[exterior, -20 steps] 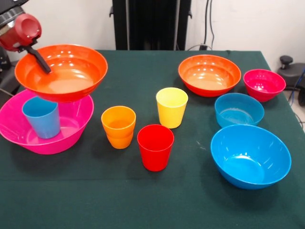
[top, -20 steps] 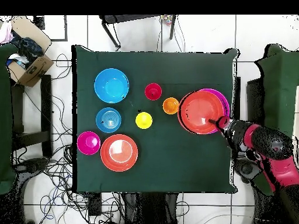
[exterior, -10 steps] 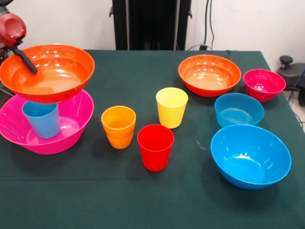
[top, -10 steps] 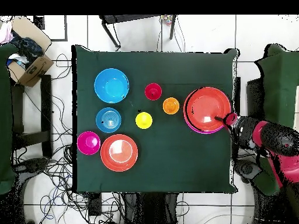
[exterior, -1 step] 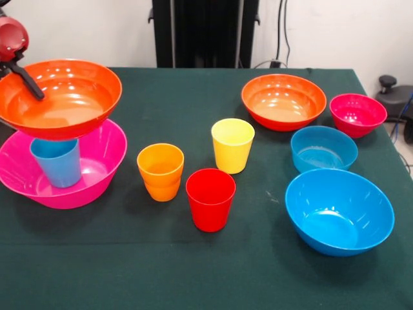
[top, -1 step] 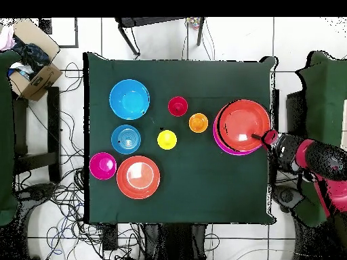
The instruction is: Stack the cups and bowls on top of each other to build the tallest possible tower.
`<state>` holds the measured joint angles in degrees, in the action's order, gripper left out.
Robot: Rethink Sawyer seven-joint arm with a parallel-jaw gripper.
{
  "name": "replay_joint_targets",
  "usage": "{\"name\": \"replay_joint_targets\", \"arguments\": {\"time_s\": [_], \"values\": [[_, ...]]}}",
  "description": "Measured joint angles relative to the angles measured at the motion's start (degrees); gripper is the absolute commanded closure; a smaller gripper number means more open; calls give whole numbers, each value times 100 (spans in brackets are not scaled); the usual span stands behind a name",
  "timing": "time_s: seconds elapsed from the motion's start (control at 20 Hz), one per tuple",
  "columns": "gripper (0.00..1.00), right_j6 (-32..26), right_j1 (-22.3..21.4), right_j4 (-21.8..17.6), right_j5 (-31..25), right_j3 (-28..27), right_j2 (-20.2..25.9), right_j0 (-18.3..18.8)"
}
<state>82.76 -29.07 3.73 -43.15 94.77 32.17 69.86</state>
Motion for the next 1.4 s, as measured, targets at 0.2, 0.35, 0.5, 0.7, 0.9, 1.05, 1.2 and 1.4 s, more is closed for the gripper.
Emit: {"name": "replay_joint_targets", "arguments": {"time_s": [0.2, 0.35, 0.5, 0.7, 0.9, 1.05, 1.2, 1.4], "values": [[100, 0, 53, -1, -1, -45, 0, 0], [100, 0, 139, 0, 0, -109, 1, 1], [100, 0, 237, -1, 0, -175, 0, 7], [100, 0, 367, -4, 0, -286, 0, 22], [100, 0, 476, -12, 0, -405, 0, 47], [100, 0, 545, -79, 0, -506, 0, 62], [100, 0, 568, -147, -1, -562, -1, 68], [100, 0, 569, -177, -1, -611, 0, 68]]}}
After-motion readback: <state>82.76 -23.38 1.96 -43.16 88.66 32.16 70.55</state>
